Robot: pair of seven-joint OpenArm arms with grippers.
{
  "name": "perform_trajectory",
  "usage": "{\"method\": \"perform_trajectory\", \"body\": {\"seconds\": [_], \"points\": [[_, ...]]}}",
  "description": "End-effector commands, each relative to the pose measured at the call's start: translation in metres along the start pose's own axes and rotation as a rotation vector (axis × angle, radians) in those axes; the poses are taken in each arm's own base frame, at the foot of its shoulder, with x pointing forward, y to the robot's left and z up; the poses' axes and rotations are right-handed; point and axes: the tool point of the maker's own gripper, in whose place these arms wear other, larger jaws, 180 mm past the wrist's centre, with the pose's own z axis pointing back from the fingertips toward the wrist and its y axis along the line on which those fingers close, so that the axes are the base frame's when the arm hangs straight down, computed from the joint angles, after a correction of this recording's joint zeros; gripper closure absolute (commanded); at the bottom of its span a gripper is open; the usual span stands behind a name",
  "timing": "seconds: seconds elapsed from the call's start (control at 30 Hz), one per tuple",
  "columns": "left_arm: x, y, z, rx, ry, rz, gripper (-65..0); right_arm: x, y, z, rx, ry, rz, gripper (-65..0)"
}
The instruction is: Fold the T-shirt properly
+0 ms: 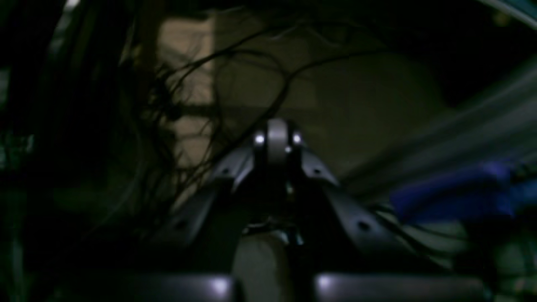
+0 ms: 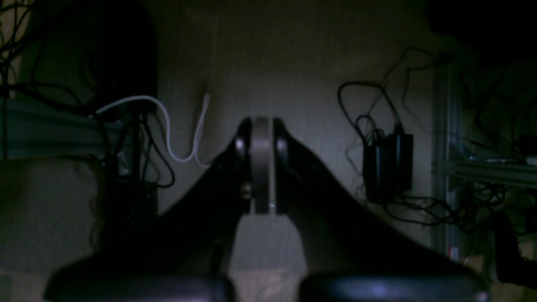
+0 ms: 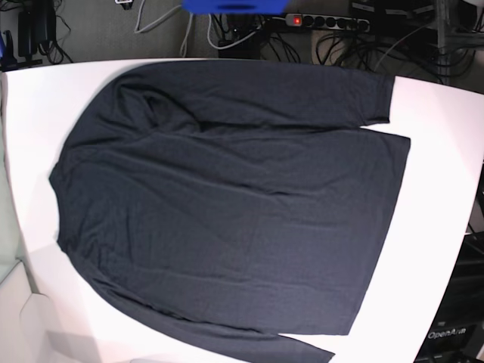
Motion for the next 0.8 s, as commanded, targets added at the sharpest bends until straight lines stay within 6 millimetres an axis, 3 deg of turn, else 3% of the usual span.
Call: {"method": "perform_trajectory", "body": {"seconds": [0.0, 0.17, 0.3, 0.67, 0.77], "points": [[0.007, -0.005, 0.010, -0.039, -0.007, -0.044, -0.4, -0.003, -0.008, 0.005, -0.017, -0.006, 0.019, 0.0], [0.035, -0.014, 0.003, -0.160, -0.097, -0.363, -0.4, -0.003, -0.008, 0.005, -0.017, -0.006, 0.019, 0.0], [0.047, -0.015, 0.008, -0.204, -0.135, -0.521, -0.4, -0.003, -0.008, 0.005, -0.017, -0.006, 0.019, 0.0], [0.080, -0.004, 0.001, -0.180, -0.219, -0.662, -0.4, -0.002, -0.008, 0.005, -0.017, -0.012, 0.019, 0.0], [0.088, 0.013, -0.004, -0.115, -0.209, -0.654, -0.4, -0.002, -0.008, 0.005, -0.017, -0.012, 0.019, 0.0]]}}
